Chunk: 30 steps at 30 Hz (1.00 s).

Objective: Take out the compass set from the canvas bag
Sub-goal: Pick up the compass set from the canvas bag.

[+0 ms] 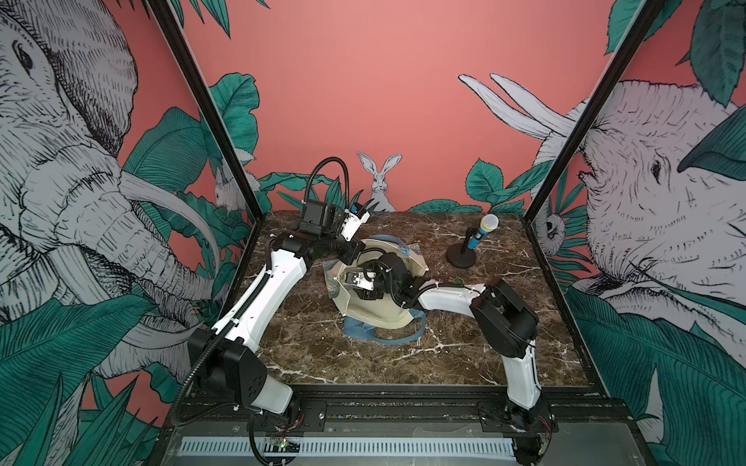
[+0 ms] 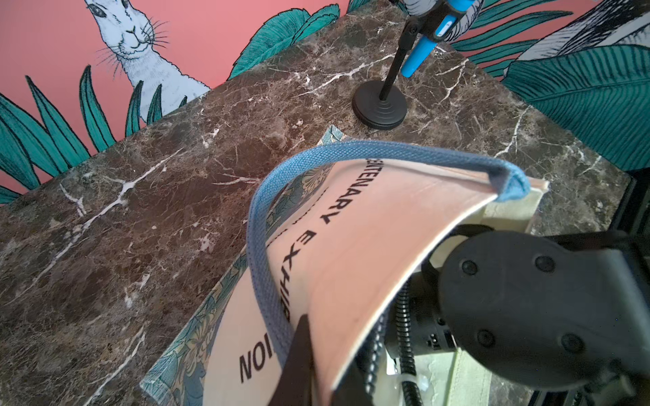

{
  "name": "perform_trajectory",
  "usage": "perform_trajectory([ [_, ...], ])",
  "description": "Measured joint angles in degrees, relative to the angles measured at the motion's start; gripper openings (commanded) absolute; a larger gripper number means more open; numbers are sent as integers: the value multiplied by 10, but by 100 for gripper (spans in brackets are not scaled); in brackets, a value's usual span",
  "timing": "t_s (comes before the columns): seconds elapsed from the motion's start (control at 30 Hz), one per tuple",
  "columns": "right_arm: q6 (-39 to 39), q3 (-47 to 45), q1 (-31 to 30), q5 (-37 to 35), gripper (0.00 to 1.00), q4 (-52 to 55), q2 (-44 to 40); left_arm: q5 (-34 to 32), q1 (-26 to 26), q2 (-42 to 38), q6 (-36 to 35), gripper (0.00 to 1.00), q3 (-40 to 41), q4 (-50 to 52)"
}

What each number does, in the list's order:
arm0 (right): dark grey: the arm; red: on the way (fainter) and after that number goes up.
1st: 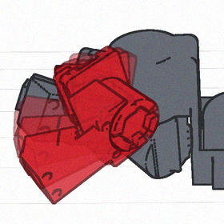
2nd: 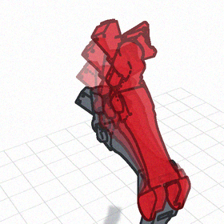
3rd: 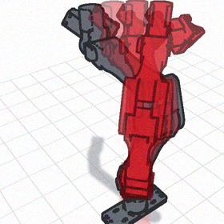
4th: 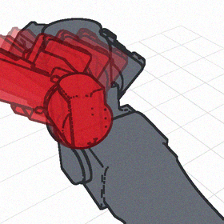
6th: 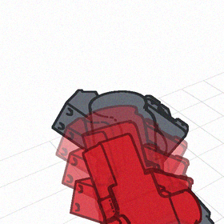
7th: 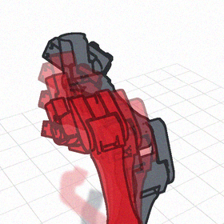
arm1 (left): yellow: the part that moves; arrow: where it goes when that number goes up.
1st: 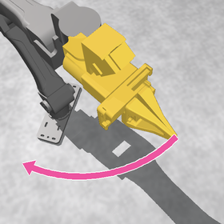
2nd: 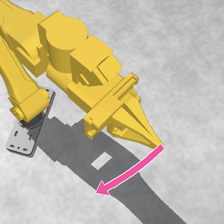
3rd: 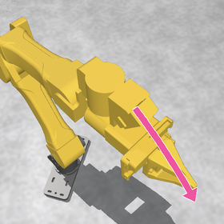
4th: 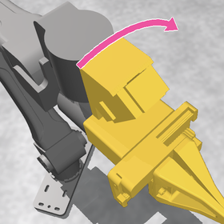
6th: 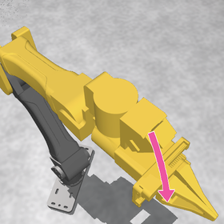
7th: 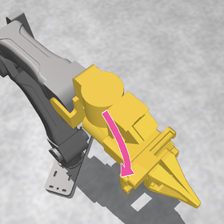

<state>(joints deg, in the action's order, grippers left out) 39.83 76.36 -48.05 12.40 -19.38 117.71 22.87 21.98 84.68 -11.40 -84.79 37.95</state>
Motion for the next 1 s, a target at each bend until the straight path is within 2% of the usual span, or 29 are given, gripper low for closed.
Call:
perform_trajectory([
  [0.07,-6,20,0,-4,78,-1,15,0,0,-1,0,0,3,-2],
  [0.23,-24,41,1,-13,66,5,47,-4,-1,-3,0,0,9,-6],
  [0.43,-40,42,1,-13,49,27,43,-8,-2,-3,-1,0,15,-12],
  [0.53,-54,37,1,-13,46,44,33,-8,-2,-3,-2,0,17,-15],
  [0.7,-83,27,1,-14,48,73,19,-8,-2,-4,-2,0,17,-17],
  [0.9,-126,73,1,-17,65,146,28,-8,-2,-4,-2,0,17,-18],
  [1.0,-146,102,2,-23,69,181,41,-9,-2,-5,-2,0,17,-20],
])
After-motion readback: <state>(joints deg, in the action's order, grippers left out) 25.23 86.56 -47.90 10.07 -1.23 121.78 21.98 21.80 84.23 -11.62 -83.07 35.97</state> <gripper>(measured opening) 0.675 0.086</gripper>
